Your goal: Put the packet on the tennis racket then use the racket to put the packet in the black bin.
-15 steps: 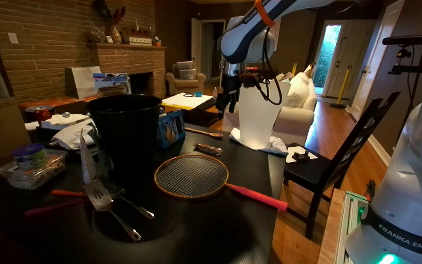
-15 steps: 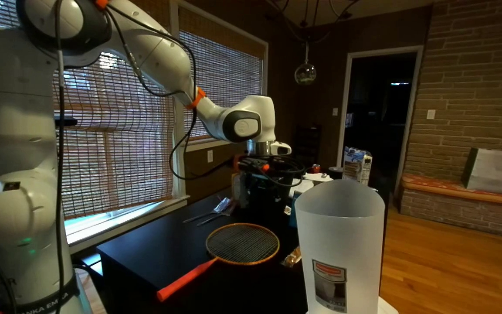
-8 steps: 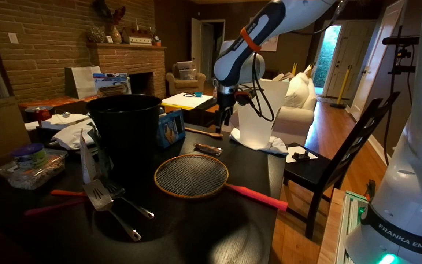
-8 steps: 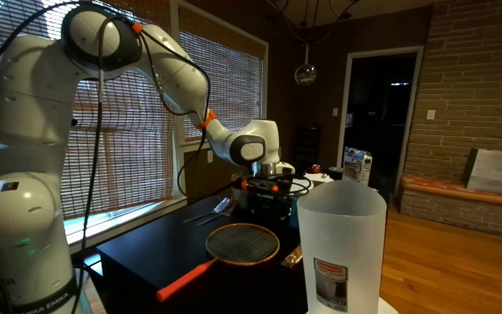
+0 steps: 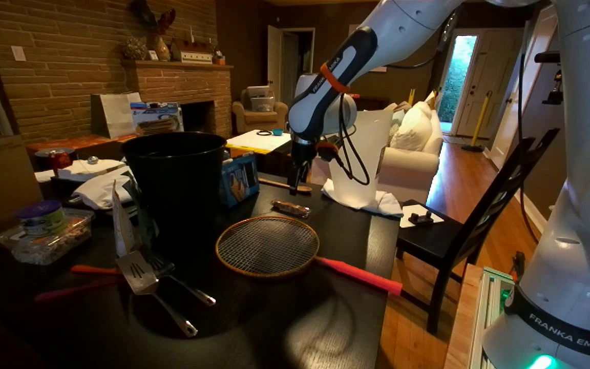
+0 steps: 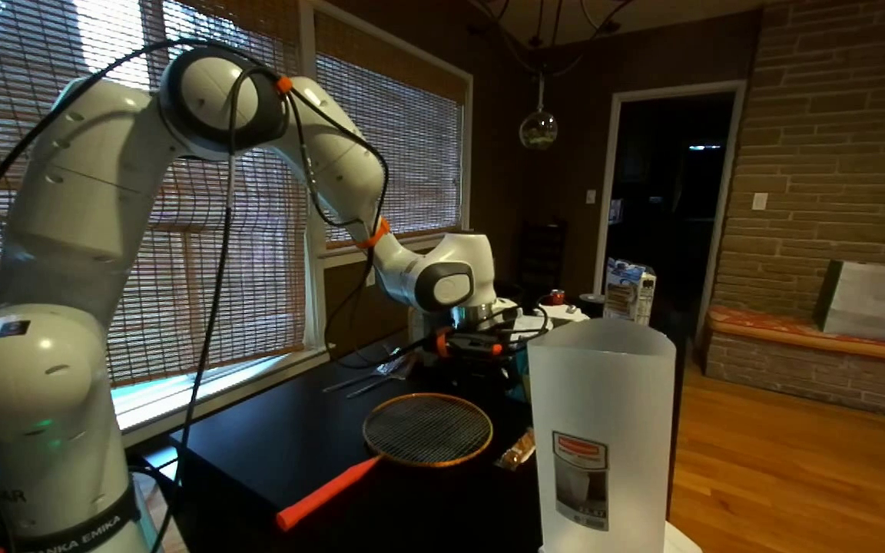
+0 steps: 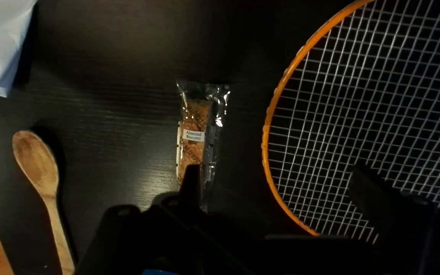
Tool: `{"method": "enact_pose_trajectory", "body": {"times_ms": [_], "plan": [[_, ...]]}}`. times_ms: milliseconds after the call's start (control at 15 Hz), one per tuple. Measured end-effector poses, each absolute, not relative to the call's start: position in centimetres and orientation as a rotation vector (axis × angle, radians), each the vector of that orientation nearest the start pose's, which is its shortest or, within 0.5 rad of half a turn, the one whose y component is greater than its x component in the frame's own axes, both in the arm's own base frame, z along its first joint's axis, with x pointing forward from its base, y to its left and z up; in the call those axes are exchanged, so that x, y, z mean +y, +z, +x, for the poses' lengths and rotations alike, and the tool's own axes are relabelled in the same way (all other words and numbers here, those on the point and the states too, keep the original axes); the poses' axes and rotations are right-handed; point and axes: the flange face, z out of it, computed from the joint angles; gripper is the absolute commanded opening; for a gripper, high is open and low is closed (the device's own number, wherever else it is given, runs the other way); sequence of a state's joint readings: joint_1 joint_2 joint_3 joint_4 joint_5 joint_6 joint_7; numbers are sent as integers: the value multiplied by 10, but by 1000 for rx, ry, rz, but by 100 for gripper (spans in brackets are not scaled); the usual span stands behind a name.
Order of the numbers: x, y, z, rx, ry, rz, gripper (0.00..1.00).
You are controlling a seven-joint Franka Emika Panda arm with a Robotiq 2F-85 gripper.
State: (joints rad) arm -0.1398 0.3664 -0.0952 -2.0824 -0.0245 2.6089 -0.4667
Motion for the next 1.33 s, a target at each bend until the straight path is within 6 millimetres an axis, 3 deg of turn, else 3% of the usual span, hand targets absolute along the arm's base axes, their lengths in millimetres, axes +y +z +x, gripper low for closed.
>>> {"method": "enact_pose_trajectory", "body": {"times_ms": [200,667,1333], "plan": [[-140,269,590,-393,-235,-3214,100],[-167,293,591,-257,-326,-3261,100],[-156,349,601,-427,-592,-3309,100]]}}
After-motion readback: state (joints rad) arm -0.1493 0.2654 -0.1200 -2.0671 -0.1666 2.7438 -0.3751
